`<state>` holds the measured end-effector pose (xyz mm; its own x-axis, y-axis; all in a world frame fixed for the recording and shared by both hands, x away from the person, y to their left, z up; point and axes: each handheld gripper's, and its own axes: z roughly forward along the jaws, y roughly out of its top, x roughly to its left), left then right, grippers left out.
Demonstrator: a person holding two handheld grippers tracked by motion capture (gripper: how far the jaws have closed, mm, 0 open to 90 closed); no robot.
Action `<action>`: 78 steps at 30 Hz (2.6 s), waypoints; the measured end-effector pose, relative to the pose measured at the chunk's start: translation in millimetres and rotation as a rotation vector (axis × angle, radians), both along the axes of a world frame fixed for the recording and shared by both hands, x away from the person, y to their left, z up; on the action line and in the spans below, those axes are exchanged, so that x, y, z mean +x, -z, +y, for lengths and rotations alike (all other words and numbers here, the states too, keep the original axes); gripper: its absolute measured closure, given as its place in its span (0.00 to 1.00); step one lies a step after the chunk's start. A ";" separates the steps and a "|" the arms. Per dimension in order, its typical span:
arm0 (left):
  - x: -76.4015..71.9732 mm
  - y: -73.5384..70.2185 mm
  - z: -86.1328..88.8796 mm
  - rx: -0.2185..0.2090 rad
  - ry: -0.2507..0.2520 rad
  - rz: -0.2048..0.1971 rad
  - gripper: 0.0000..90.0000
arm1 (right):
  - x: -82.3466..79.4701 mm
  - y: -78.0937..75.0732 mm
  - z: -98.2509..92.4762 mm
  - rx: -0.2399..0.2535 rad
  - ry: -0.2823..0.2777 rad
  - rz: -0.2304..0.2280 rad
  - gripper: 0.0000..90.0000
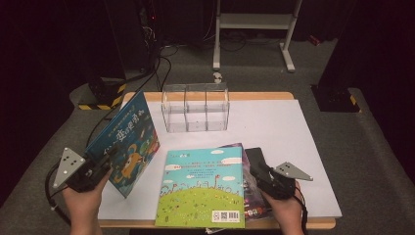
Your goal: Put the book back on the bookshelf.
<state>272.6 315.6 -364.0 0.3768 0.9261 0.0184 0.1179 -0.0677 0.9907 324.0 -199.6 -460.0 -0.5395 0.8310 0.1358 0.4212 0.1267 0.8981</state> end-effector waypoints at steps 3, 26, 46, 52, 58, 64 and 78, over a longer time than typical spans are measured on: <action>1.3 1.0 2.3 -0.024 0.004 -0.002 0.90 | 4.0 -1.4 0.0 -0.010 -0.004 0.004 0.62; 67.0 -53.0 -38.9 -0.026 -0.050 0.084 0.92 | -4.0 -1.9 -11.6 0.024 -0.066 -0.043 0.66; 167.5 -47.4 -100.9 -0.058 -0.131 -0.003 0.92 | -7.1 -2.5 -18.3 0.047 -0.055 -0.042 0.68; 194.2 -35.5 -104.1 -0.085 -0.144 -0.026 0.92 | -8.5 -4.4 -20.6 0.066 -0.052 -0.044 0.68; 207.8 -21.1 -109.2 -0.073 -0.183 -0.050 0.92 | -10.0 -3.0 -17.6 0.059 -0.064 -0.040 0.68; 202.5 -9.0 -110.2 -0.040 -0.189 -0.091 0.92 | -9.9 -1.3 -16.3 0.059 -0.071 -0.034 0.68; 181.0 -7.9 -104.6 0.113 -0.247 -0.045 0.86 | -11.1 -0.2 -9.6 0.044 -0.092 -0.025 0.67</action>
<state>453.7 211.0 -356.1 0.1366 0.9808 0.1389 0.1006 -0.1532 0.9831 312.9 -209.2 -459.8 -0.6172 0.7711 0.1565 0.3869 0.1242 0.9137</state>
